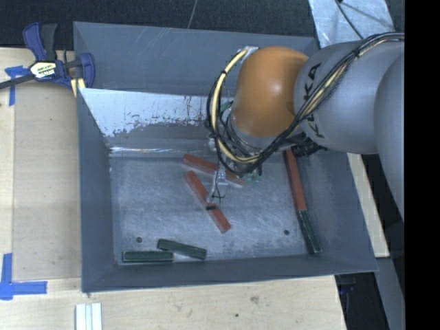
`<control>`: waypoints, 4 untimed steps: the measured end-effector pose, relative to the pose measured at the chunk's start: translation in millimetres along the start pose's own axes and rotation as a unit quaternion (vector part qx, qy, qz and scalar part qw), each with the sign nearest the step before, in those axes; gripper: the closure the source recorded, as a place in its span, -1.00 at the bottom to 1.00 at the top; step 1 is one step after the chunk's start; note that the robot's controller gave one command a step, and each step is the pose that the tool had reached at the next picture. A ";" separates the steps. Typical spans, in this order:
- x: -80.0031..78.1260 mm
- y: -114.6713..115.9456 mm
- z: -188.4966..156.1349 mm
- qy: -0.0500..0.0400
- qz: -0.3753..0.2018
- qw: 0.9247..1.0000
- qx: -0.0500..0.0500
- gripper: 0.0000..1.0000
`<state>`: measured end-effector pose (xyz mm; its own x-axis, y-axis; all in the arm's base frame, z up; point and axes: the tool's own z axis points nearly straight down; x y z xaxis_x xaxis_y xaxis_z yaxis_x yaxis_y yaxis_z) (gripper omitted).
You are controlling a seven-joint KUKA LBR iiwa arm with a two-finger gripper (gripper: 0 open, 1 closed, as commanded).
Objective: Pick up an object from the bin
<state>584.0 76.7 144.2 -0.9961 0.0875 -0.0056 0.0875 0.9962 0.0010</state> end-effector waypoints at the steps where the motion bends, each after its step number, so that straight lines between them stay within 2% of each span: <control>1: 2.7 -3.1 8.0 0.002 0.082 0.997 0.000 -1.00; 2: 1.8 2.8 62.6 0.002 0.082 0.997 0.001 -1.00; 3: -7.0 -1.0 68.0 -0.005 0.208 0.978 -0.002 1.00; 4: -7.0 -1.0 68.0 -0.005 0.208 0.978 -0.002 1.00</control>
Offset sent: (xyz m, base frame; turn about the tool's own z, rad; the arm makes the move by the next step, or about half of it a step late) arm -0.0015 0.0059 -0.0742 0.1560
